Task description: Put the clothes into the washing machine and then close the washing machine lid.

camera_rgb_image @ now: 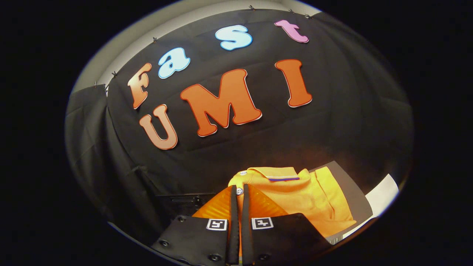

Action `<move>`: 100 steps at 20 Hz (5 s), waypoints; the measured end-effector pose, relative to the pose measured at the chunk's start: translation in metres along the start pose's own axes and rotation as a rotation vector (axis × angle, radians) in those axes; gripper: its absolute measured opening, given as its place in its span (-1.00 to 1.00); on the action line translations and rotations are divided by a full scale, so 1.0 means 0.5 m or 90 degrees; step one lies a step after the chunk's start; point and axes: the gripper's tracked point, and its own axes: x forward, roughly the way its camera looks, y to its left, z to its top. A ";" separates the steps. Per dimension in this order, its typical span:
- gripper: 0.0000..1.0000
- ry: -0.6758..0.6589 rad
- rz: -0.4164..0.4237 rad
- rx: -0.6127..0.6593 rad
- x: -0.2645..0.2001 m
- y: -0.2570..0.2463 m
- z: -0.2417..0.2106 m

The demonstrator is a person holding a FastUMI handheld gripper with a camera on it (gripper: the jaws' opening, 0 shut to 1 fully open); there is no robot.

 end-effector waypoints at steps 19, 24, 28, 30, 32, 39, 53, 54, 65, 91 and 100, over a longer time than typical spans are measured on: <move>-0.79 -0.019 0.158 -0.056 0.025 0.351 -0.024; -0.79 -0.015 0.192 -0.084 0.049 0.423 -0.047; -0.79 -0.023 0.249 -0.101 0.059 0.488 -0.087; -0.79 -0.027 0.274 -0.109 0.059 0.518 -0.094; -0.79 -0.023 0.279 -0.119 0.067 0.531 -0.107; -0.79 -0.012 0.326 -0.101 0.109 0.606 -0.156; -0.79 0.115 0.277 -0.060 0.268 0.619 -0.383; -0.79 0.125 0.269 -0.061 0.282 0.614 -0.405; -0.79 0.260 0.210 -0.078 0.370 0.538 -0.658; -0.70 0.477 0.002 -0.054 0.518 0.367 -1.095; 0.14 0.444 -0.007 -0.057 0.508 0.366 -1.068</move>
